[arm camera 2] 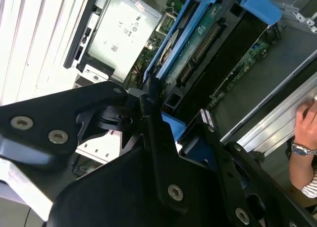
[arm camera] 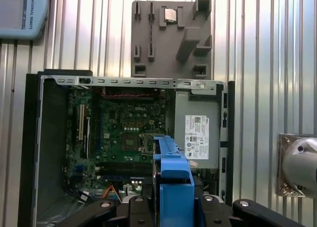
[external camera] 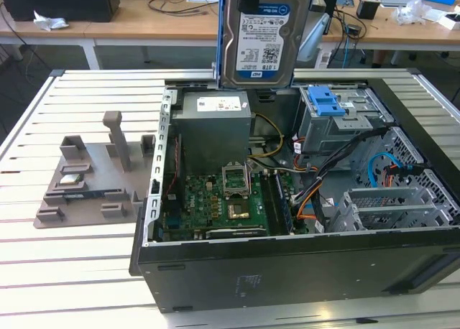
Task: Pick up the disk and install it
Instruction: 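Pick up the disk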
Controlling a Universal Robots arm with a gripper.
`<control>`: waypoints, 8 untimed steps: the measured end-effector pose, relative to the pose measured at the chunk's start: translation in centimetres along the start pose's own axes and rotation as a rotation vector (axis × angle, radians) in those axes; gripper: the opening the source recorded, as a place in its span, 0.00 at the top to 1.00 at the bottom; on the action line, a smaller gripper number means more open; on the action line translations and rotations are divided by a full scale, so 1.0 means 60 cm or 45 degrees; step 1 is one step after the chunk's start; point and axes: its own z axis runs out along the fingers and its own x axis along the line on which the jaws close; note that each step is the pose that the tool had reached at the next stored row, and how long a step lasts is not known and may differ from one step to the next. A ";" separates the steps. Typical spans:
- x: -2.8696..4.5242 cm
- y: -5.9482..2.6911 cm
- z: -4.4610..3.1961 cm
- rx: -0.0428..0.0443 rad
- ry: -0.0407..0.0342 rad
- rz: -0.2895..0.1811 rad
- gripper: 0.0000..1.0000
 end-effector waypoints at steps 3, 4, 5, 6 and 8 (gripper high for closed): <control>0.012 -0.001 0.000 0.000 0.0001 0.000 0.63; 0.015 -0.001 0.000 0.000 -0.0001 0.000 0.63; 0.017 -0.002 0.000 0.000 -0.0001 0.000 0.63; 0.021 -0.002 0.000 0.000 0.0000 0.000 0.63; 0.032 -0.003 0.000 0.000 0.0000 0.000 0.63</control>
